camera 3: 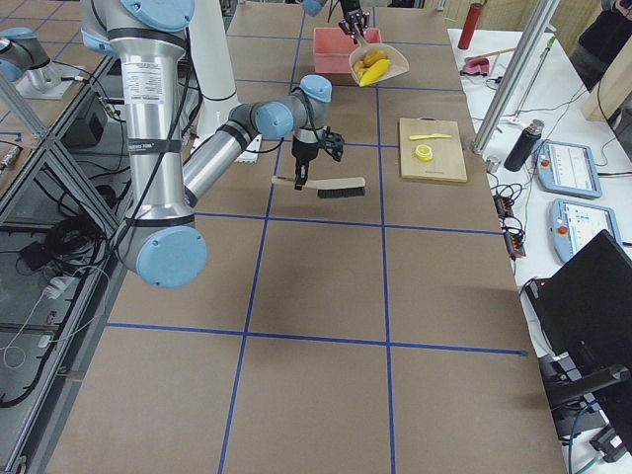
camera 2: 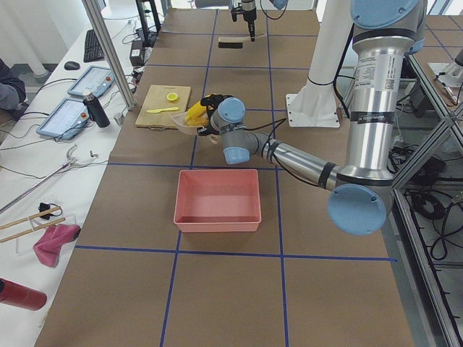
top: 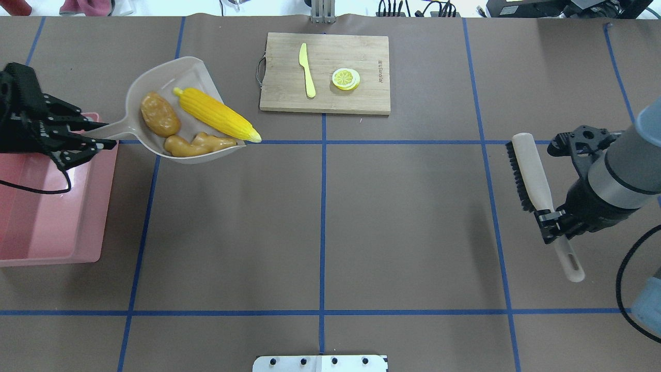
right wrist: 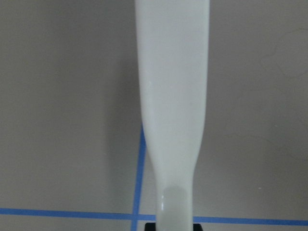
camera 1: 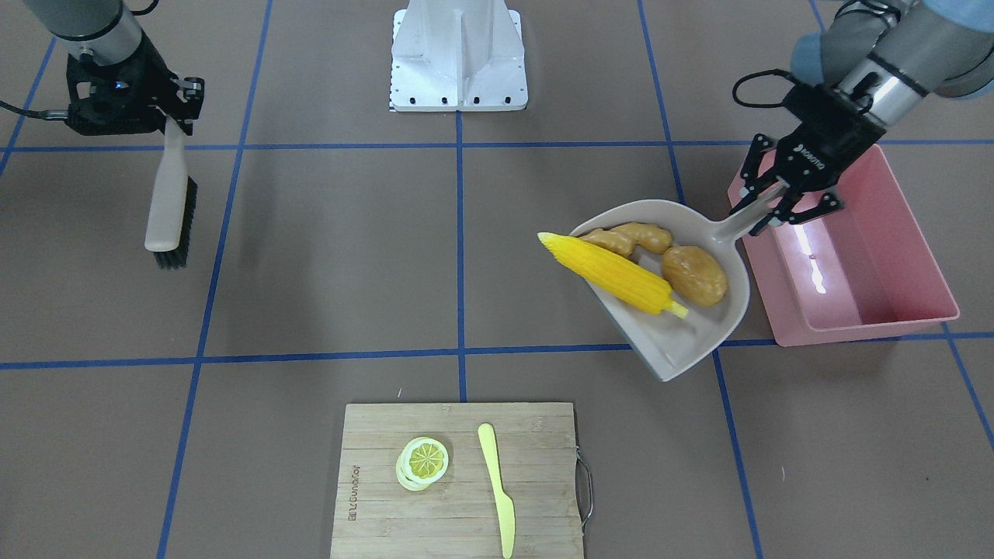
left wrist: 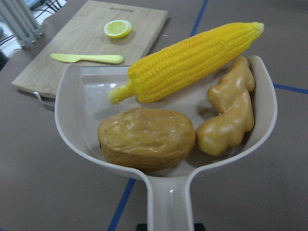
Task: Sweep and dump trash into bin
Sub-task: 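Lift the dustpan over the bin with the left gripper while the right returns the brush, then tilt the dustpan with the left gripper to dump the items into the bin, then set the empty dustpan down on the table with the left gripper and release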
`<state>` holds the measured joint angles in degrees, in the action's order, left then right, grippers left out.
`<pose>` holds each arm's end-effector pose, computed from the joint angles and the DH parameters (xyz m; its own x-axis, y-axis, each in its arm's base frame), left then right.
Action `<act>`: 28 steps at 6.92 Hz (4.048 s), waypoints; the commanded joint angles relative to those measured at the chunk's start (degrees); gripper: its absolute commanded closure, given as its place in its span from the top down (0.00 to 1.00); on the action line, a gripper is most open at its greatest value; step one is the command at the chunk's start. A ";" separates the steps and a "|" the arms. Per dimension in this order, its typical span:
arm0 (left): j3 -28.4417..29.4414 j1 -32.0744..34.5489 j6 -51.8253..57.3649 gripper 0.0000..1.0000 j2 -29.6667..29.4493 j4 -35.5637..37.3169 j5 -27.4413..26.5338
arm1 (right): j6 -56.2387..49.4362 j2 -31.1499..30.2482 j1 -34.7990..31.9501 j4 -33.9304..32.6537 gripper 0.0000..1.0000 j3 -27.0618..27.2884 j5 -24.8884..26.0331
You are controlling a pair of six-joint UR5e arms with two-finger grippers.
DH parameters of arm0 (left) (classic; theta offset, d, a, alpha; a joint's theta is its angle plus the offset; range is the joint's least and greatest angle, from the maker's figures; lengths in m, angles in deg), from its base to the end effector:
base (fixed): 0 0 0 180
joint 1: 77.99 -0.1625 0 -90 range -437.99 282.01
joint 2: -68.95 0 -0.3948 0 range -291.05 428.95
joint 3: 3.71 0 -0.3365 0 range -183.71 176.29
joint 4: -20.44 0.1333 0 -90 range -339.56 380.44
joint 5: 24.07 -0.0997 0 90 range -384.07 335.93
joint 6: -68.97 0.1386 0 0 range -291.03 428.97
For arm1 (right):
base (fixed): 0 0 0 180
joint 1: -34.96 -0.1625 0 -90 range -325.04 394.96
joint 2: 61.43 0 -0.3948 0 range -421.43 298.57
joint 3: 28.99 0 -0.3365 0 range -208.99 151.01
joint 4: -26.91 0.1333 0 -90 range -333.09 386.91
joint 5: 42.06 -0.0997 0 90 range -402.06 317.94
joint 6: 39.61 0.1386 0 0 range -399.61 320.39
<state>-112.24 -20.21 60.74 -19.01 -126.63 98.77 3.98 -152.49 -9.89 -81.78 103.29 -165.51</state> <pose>0.1899 -0.4104 0.3989 0.4506 0.8446 -0.2892 -0.0873 0.3641 0.9273 -0.2308 -0.3099 0.4041 0.7693 -0.0872 0.6330 0.1718 0.9824 -0.0735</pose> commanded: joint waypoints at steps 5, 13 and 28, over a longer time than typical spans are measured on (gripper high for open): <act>-3.35 18.68 -9.45 0.00 25.60 -10.09 9.08 | 0.25 -12.04 -1.46 30.70 0.00 -17.73 -6.63; -17.31 21.77 19.63 0.00 29.87 32.40 4.28 | 1.76 -11.25 -1.11 31.70 0.05 -20.66 -6.72; -3.77 -8.09 41.22 0.00 -18.22 39.84 6.97 | -18.71 -7.30 -27.28 30.57 1.00 -19.33 -0.56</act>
<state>-122.25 -23.66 105.17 -26.84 -86.51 105.85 -10.52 -160.08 -34.23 -50.48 84.97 -166.40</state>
